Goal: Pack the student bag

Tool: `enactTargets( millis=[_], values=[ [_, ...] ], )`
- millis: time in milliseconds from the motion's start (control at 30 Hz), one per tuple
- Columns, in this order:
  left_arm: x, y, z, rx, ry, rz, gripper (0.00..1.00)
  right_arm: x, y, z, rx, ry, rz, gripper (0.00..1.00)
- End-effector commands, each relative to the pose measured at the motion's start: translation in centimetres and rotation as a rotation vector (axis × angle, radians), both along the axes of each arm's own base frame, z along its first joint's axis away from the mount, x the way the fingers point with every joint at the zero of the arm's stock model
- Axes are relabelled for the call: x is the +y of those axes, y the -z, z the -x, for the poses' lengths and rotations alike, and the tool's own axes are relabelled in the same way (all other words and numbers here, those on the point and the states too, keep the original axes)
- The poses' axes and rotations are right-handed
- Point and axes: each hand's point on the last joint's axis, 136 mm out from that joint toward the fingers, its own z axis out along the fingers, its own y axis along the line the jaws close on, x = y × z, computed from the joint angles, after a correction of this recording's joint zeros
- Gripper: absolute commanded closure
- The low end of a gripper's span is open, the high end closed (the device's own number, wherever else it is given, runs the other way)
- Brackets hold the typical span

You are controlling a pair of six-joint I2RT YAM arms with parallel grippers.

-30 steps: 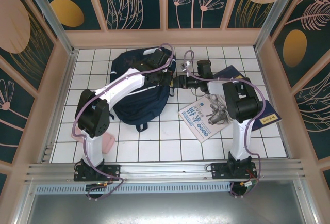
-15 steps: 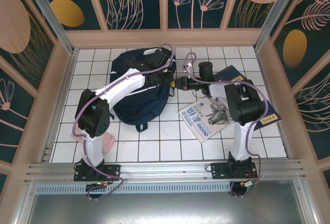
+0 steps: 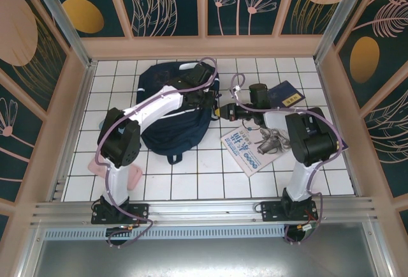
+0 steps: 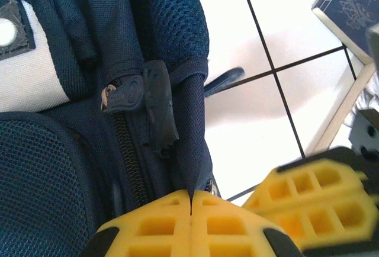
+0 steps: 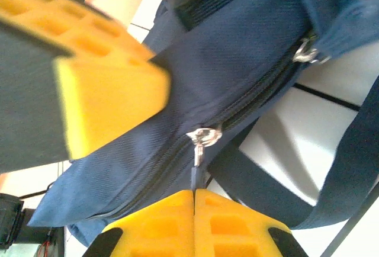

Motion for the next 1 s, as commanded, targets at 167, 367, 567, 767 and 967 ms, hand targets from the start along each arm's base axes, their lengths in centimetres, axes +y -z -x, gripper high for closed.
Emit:
enactTargets(
  millis=[167, 367, 567, 767, 967],
  values=[
    [-2.2, -2.8, -3.6, -0.116, -0.031, 0.110, 1.00, 1.3, 0.5, 4.4, -0.015, -0.057, 0.031, 0.96],
    [-1.9, -3.3, -3.3, -0.120, -0.026, 0.101, 1.00, -1.1, -0.4, 2.1, 0.005, 0.129, -0.008, 0.81],
    [-0.9, -4.0, -1.8, -0.135, -0.004, 0.103, 1.00, -2.0, 0.0, -1.6, 0.028, 0.183, -0.037, 0.54],
    [-0.4, -4.5, -1.7, -0.142, -0.016, 0.095, 1.00, -1.4, 0.9, -3.0, -0.173, 0.061, 0.067, 0.46],
    [0.2, -5.8, -1.4, -0.162, -0.013, 0.076, 1.00, -0.1, 0.6, -2.9, -0.306, -0.034, 0.082, 0.45]
  ],
)
